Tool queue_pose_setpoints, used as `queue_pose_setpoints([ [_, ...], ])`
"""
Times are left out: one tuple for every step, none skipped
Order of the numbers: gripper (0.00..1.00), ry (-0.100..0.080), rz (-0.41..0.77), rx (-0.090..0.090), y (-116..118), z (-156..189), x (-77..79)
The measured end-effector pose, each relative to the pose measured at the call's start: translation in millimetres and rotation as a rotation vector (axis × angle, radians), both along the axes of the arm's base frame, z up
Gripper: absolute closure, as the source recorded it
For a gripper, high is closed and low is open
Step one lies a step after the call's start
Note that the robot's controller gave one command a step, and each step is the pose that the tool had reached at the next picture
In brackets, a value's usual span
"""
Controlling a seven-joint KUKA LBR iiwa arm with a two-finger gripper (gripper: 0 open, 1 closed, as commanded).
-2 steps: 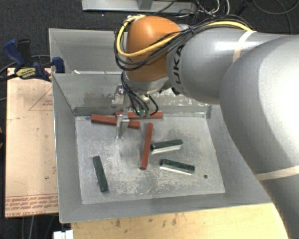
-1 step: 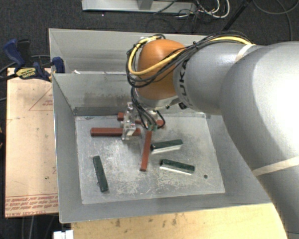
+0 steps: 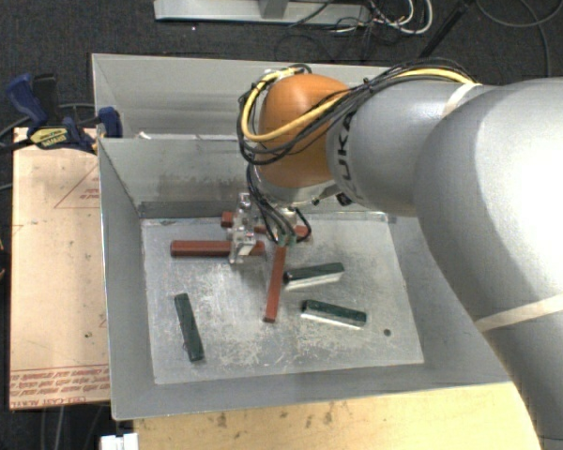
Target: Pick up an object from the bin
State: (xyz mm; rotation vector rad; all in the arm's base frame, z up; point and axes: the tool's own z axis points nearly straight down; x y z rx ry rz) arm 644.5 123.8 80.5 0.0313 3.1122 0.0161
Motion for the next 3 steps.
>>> queue_pose_setpoints([
  [1.0, 0.025, 0.092, -0.01, -14, 115, 4.3],
  [1.0, 0.026, 0.092, -0.01, -14, 115, 4.2],
  [1.0, 0.017, 0.583, -0.019, -28, 239, -2.6],
])
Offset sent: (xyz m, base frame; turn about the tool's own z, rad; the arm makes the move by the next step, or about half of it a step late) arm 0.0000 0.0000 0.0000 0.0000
